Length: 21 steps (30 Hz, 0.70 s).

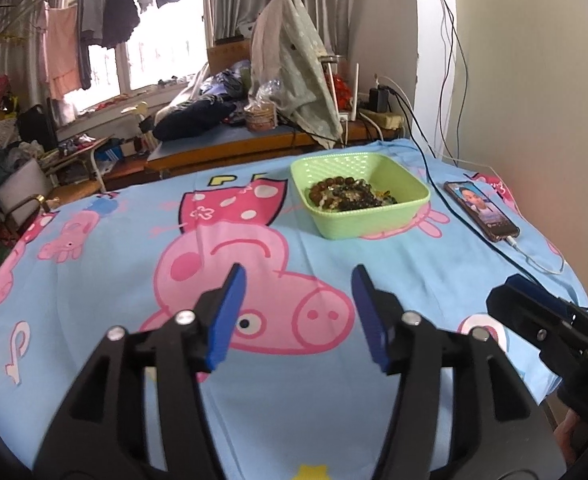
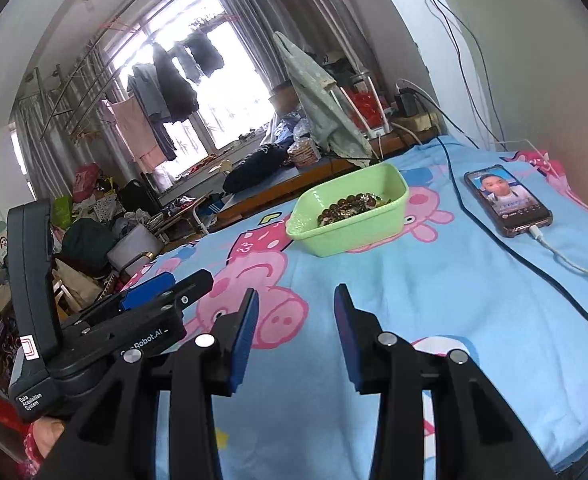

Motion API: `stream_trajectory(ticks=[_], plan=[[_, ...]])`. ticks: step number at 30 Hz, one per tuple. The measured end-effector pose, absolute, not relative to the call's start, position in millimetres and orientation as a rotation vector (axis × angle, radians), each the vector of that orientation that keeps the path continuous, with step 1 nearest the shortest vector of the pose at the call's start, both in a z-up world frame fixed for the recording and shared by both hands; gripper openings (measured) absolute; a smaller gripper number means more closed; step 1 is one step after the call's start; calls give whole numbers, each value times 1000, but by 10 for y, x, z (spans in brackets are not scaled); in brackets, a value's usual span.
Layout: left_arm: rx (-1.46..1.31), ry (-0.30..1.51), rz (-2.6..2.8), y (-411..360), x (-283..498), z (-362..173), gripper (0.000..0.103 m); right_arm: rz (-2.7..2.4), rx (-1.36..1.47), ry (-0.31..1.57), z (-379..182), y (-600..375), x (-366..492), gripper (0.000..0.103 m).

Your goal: Organize jewelry

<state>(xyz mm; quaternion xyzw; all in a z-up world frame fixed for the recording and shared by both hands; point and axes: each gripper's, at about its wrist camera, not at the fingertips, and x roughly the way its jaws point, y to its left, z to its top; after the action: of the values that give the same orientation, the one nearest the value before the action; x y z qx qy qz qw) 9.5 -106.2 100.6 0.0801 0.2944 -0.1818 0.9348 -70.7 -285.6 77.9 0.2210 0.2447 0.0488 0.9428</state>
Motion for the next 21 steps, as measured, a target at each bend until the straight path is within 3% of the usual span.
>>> stream_trajectory(ticks=[1,7,21], plan=[[167,591,-361,-1053,61,1029,73,101,450,497,794,-2849,-724,10],[163,532,-344,-1013,-121,1152,97,108,439,482,851,-2809,-830,10],[187,553,-302,-1067,-274,1213,97,104,452,449,897,-2886,-1029,11]])
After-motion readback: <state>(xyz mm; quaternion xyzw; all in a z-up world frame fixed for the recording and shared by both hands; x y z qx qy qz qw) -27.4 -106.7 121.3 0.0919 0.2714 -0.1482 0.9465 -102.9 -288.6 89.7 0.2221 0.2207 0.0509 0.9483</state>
